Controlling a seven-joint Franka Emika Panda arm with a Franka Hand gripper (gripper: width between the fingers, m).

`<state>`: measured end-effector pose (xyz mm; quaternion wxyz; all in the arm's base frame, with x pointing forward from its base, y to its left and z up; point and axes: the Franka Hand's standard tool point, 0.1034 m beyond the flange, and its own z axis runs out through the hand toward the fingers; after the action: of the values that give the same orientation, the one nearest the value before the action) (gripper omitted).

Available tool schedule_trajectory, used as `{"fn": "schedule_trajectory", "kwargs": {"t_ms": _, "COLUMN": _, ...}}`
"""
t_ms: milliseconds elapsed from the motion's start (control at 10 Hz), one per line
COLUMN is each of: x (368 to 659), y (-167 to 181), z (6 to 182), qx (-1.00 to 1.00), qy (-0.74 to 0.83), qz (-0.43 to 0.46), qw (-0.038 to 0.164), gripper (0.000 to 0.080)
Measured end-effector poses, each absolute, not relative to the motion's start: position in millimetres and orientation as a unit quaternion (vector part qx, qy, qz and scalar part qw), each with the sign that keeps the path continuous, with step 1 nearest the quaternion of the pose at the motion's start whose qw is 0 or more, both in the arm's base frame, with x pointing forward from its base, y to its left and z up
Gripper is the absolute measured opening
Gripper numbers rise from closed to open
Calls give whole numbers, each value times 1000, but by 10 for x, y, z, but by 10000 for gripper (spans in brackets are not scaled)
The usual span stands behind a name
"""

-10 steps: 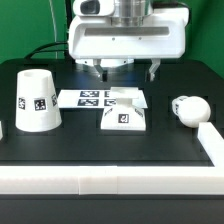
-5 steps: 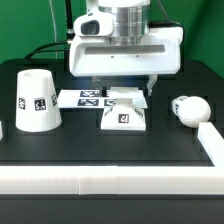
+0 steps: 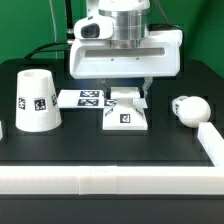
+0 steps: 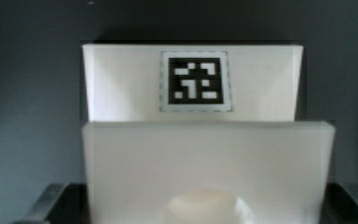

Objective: Assemble lamp

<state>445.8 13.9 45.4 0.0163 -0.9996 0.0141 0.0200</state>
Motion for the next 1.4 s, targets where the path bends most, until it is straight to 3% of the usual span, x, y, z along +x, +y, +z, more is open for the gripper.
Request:
{"fn": "schedule_trajectory", "kwargs": {"t_ms": 700, "x": 4488, "y": 164, "z": 452, "qx": -1000, "qy": 10, "qz": 20, "qw": 17, "gripper": 534}}
{"fn": "schedule_trajectory", "kwargs": {"t_ms": 1400, "x": 5812, "y": 703, "z": 467, "qx": -999, "qy": -9, "qz": -38, "qw": 34, "gripper": 534}}
